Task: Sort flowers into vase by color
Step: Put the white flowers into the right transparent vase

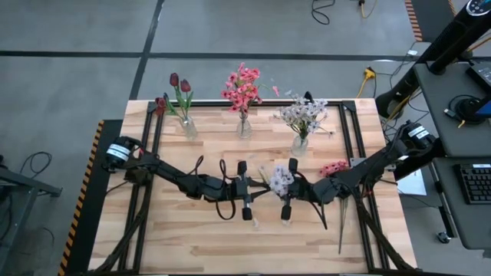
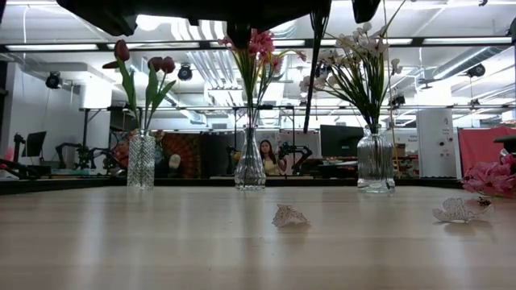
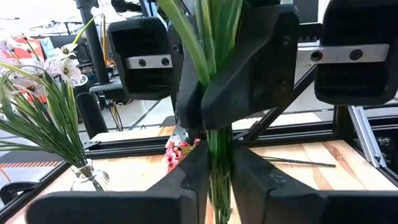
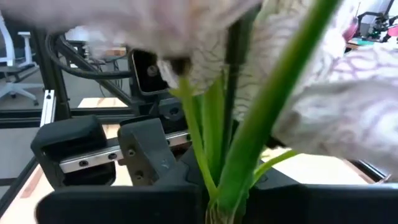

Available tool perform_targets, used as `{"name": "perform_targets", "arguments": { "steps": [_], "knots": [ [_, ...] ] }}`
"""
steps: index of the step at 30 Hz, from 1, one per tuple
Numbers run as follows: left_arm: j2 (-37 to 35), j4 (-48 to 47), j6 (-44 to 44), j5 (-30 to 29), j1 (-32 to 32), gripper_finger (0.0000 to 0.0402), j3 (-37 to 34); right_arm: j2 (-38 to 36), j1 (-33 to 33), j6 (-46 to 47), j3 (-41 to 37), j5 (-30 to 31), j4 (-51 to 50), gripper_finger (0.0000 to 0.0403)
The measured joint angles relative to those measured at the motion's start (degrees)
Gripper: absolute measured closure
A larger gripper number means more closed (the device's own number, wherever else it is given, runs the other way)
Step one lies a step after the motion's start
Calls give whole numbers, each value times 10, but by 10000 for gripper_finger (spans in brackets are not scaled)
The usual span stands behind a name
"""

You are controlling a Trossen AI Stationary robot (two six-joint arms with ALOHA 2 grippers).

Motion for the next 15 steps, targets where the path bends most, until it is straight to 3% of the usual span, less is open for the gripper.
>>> {"name": "perform_targets", "arguments": {
  "steps": [6, 11, 15],
  "knots": [
    [-1, -5, -18, 0, 13, 281, 0, -22, 0, -4, 0, 0, -16, 385],
    [-1, -44, -33, 3, 39, 209, -1, -82, 0, 6, 0, 28, -95, 385],
    [7, -56, -58, 81, 74, 176, -1, -143, 0, 14, 0, 78, -182, 385]
  ]
}}
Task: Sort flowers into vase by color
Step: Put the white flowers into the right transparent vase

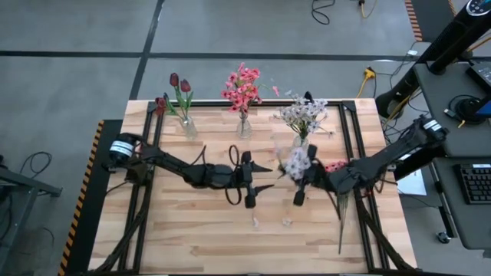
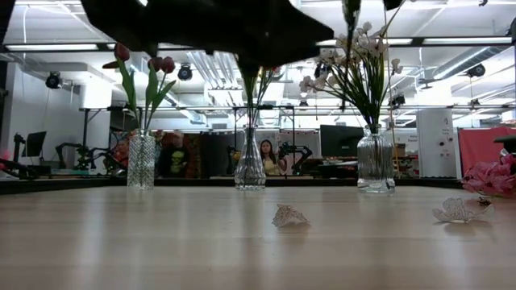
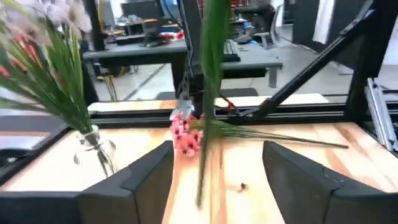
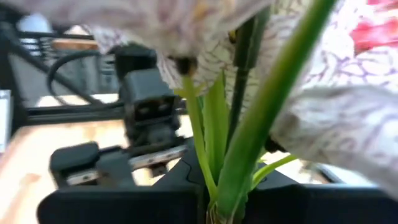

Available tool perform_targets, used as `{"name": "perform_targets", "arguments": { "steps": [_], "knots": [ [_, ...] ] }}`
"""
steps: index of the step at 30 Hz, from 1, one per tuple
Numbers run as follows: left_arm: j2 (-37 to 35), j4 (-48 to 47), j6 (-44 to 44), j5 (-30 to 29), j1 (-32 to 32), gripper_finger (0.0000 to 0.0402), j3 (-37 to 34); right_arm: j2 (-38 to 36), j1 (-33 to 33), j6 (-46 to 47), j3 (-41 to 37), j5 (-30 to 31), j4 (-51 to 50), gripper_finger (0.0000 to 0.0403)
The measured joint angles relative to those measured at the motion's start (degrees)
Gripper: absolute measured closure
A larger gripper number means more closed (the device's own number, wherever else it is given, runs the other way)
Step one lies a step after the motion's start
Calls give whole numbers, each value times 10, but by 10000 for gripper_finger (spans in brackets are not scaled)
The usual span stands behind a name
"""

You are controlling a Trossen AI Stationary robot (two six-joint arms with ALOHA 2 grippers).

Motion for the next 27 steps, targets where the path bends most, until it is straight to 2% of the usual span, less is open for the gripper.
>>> {"name": "perform_targets", "arguments": {
  "steps": [6, 10, 13, 20, 27],
  "knots": [
    [46, 19, 2, 16, 74, 154, 14, -76, 0, -28, 0, 30, -53, 385],
    [88, 63, -7, 108, 131, 144, 38, -109, 0, -40, 0, 30, -60, 385],
    [126, 78, -24, 145, 160, 137, 59, -123, 0, -39, 0, 30, -72, 385],
    [191, 83, 4, 139, 167, 121, 111, -139, 2, -30, 0, 29, -97, 385],
    [196, 28, 32, 161, 166, 120, 137, -142, 2, -36, 0, 29, -106, 385]
  ]
}}
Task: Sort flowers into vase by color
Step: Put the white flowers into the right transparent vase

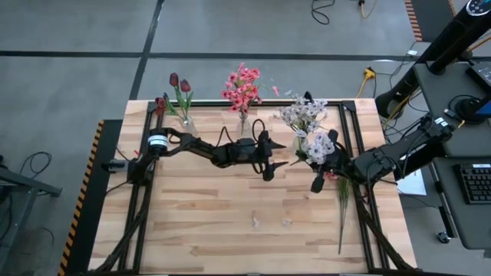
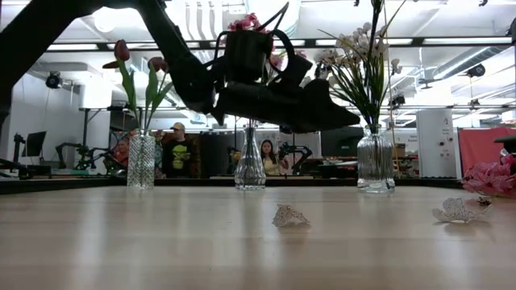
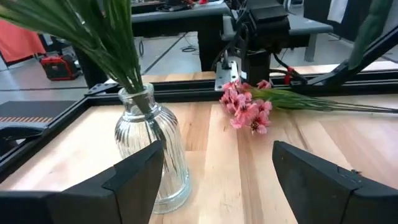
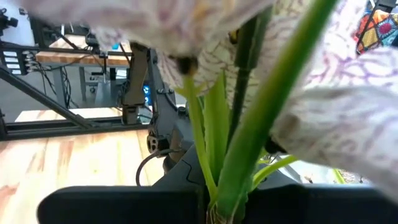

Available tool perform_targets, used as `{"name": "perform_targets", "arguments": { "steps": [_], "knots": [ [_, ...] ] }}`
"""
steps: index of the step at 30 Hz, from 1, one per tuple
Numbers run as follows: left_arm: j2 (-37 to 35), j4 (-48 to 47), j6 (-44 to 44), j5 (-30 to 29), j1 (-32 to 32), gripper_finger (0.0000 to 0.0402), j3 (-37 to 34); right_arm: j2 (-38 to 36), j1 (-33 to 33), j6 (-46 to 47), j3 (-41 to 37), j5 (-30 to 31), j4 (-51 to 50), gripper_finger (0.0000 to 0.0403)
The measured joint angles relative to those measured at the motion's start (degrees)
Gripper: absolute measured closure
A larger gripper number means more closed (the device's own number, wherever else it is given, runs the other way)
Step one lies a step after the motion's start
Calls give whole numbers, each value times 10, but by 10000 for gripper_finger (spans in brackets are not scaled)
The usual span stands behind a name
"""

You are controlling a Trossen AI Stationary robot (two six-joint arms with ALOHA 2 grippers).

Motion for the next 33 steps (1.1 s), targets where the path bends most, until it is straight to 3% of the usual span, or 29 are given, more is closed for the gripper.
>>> {"name": "perform_targets", "arguments": {
  "steps": [5, 13, 16, 19, 28, 33],
  "knots": [
    [0, 1, -24, 42, 6, 104, 2, 1, 0, 0, 0, 0, -3, 385],
    [0, -4, -46, 54, 22, 8, 4, 2, 0, 0, 0, 0, -9, 385],
    [0, -6, -40, 52, 19, 15, 16, 2, 0, -3, 0, 0, -9, 385],
    [7, -14, -26, 6, 19, 31, 38, 2, 0, -4, 0, 0, -12, 385],
    [106, 23, -42, 6, 33, 42, 106, 0, 0, -2, 0, 0, -19, 385],
    [137, 25, -20, -32, 33, 42, 140, 0, 0, -8, 0, 0, -22, 385]
  ]
}}
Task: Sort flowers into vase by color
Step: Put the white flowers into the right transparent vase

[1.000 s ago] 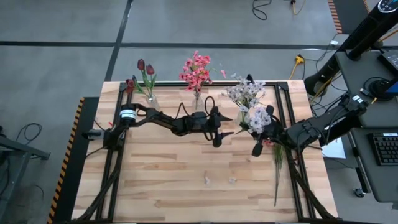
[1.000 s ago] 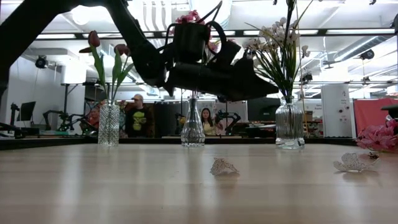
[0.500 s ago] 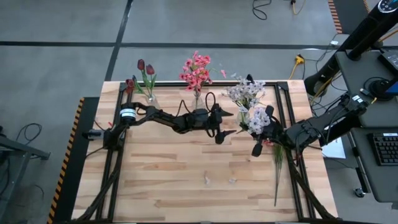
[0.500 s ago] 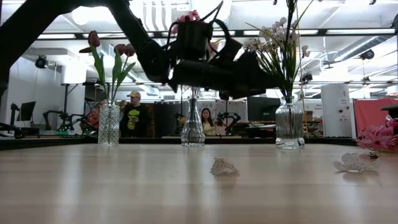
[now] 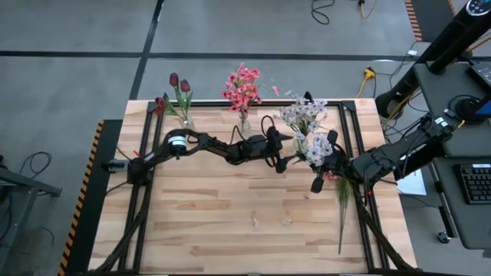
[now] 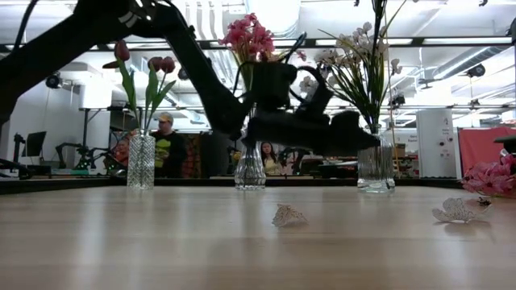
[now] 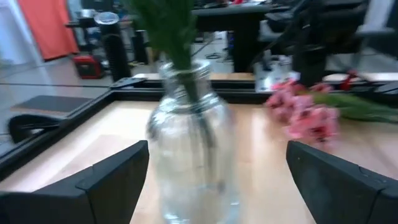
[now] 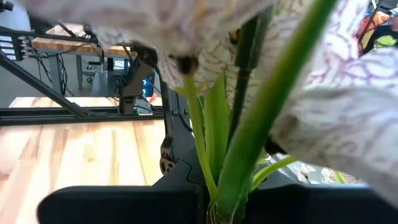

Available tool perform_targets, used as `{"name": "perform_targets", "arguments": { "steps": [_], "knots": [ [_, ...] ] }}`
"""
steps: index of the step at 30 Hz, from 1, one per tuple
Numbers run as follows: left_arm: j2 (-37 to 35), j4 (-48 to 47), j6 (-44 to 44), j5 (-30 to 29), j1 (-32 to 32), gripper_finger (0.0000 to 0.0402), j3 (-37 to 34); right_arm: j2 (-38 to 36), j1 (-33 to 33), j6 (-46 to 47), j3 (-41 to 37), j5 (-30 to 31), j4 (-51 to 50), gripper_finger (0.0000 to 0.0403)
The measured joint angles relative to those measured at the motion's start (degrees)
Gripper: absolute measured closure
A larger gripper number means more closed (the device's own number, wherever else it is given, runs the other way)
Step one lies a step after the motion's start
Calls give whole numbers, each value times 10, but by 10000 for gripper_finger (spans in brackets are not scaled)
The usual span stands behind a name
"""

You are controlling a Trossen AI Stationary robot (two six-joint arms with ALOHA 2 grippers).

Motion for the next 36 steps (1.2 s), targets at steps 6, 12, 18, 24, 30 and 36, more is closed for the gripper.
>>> {"name": "perform_targets", "arguments": {
  "steps": [6, 12, 18, 24, 30, 36],
  "knots": [
    [22, 10, 0, -26, 9, 42, 19, -2, 0, -11, 0, 0, 0, 385],
    [37, 27, -4, 0, 17, 42, 33, -2, 0, -11, 0, 1, 1, 385],
    [39, 36, -4, 31, 18, 42, 32, -2, 0, -10, 0, 21, 0, 385],
    [39, 40, -6, 56, 18, 42, 34, -2, 0, -8, 0, 30, 0, 385],
    [39, 41, -11, 55, 22, 42, 35, -2, 0, -1, 0, 30, 0, 385],
    [39, 51, -10, 55, 22, 42, 35, -2, 0, -1, 0, 30, 0, 385]
  ]
}}
